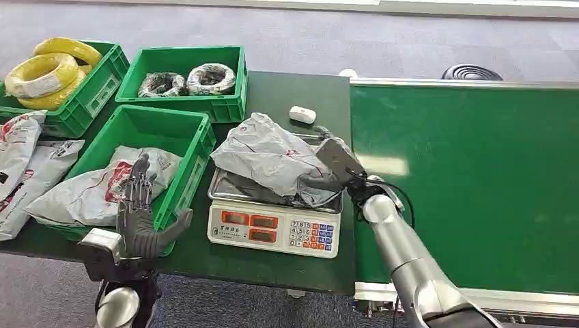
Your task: Moved the parcel from conveyor to table for the left to box.
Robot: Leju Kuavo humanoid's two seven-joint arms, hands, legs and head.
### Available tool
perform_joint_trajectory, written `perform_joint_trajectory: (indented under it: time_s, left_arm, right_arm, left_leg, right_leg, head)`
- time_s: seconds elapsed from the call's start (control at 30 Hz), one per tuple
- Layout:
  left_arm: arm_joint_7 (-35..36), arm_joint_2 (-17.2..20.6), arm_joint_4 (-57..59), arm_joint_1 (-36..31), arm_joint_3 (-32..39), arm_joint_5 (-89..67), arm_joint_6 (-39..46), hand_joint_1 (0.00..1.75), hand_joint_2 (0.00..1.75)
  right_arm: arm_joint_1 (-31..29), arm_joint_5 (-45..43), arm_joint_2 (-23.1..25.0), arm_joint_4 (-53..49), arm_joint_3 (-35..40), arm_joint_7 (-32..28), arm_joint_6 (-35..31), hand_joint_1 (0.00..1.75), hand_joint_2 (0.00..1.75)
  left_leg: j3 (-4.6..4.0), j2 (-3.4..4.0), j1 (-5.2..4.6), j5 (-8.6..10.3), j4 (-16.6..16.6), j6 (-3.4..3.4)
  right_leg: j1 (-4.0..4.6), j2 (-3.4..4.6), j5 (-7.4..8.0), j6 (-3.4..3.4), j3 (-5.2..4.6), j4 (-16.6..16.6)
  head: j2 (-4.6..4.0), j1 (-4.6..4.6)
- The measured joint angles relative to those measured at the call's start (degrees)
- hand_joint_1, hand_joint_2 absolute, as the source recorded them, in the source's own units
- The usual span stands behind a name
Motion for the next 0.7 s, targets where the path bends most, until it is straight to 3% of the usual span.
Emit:
perform_joint_trajectory:
  time_s: [0.2, 0.4, 0.7]
  left_arm:
    - [0.1, 0.0, 2.8, -1.0, -0.1, -1.4, 0.0, 0.00, 1.75]
    - [3.0, 0.0, 8.0, -5.1, -1.4, -6.2, 3.0, 0.00, 1.75]
    - [5.6, 1.4, 13.7, -12.6, -3.2, -15.4, 8.1, 0.00, 1.75]
  right_arm:
    - [6.2, -6.6, -1.3, -7.7, -6.7, -5.9, 0.8, 0.00, 1.75]
    - [12.0, -18.4, -1.7, -17.4, -11.2, -7.5, 7.4, 0.00, 1.75]
    - [23.8, -24.7, -2.8, -34.5, -17.1, -8.6, 0.2, 0.00, 1.75]
  left_leg:
    - [0.00, 0.01, -0.02, -0.01, 0.0, 0.01]
    - [0.01, 0.00, -0.01, 0.00, 0.0, 0.01]
    - [-0.07, 0.00, -0.02, -0.02, 0.0, 0.01]
  right_leg:
    - [-0.01, 0.01, 0.00, 0.00, -0.05, 0.0]
    - [0.00, 0.01, 0.01, 0.00, -0.04, 0.0]
    - [-0.01, 0.02, 0.00, 0.00, -0.08, 0.0]
  head:
    - [0.00, 0.00]
    - [0.00, -0.02]
    - [0.00, -0.02]
